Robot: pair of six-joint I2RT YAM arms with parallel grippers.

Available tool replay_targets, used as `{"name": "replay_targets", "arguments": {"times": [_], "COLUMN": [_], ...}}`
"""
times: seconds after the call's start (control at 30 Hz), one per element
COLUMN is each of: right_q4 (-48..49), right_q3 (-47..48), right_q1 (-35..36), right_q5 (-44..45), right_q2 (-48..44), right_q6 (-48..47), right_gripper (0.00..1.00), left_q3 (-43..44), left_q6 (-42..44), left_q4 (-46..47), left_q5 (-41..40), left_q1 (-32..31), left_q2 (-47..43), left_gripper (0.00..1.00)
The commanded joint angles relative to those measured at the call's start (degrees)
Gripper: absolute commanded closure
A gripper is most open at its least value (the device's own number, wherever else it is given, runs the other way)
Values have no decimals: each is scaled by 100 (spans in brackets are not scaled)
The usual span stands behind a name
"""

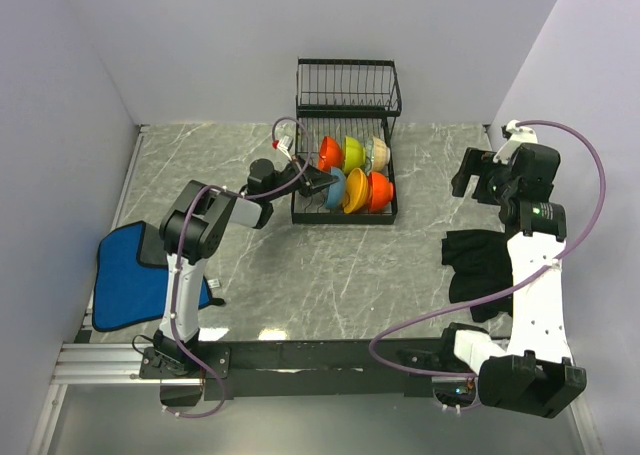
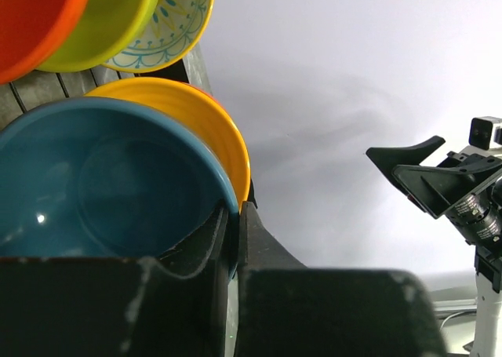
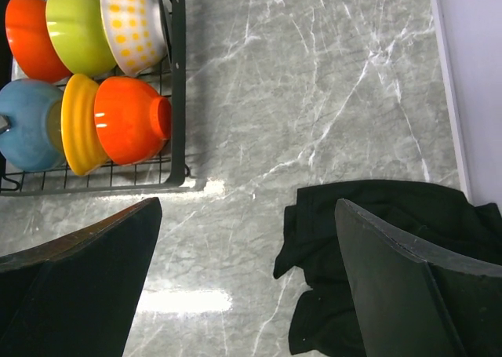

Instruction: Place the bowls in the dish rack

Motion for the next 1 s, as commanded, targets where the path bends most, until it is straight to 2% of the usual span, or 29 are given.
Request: {"name": "replay_targets", "arguments": {"times": [0.0, 0.07, 0.33, 0.37, 0.43, 0.53, 0.57, 0.6, 0.67, 0.97], "right_q4": [99, 108, 144, 152, 170, 196, 205, 214, 249, 512], "right_q3": [334, 343, 352, 325, 299, 246, 220, 194, 80, -527], "right_q1": [-32, -32, -23, -32, -32, -23, -23, -32, -23, -23], "right_q5": [62, 62, 27, 19, 1, -34, -34, -17, -8, -131], "right_q2": [55, 90, 90, 90, 64, 3, -24, -41, -138, -621], "right_q6": [-148, -148, -130, -122, -104, -95, -95, -87, -104, -60], "right_gripper": [0, 0, 0, 0, 0, 0, 0, 0, 0, 0], "left_q3": [124, 107, -104, -113, -87, -52, -34, -25, 79, 80], "left_q6": [46, 54, 151, 186, 308, 615, 721, 836, 1275, 2347], "left_q4": [-139, -235, -78, -95, -200, -559, -666, -762, -1368, -2626], "left_q5": [-117, -134, -108, -82, -56, -47, -47, -55, -64, -38], "left_q1": [74, 91, 188, 188, 188, 188, 197, 197, 197, 355], "left_q2": [120, 112, -117, -152, -205, -328, -415, -477, -661, -1311], "left_gripper": [87, 79, 70, 64, 60, 46, 39, 2, 1, 1]}}
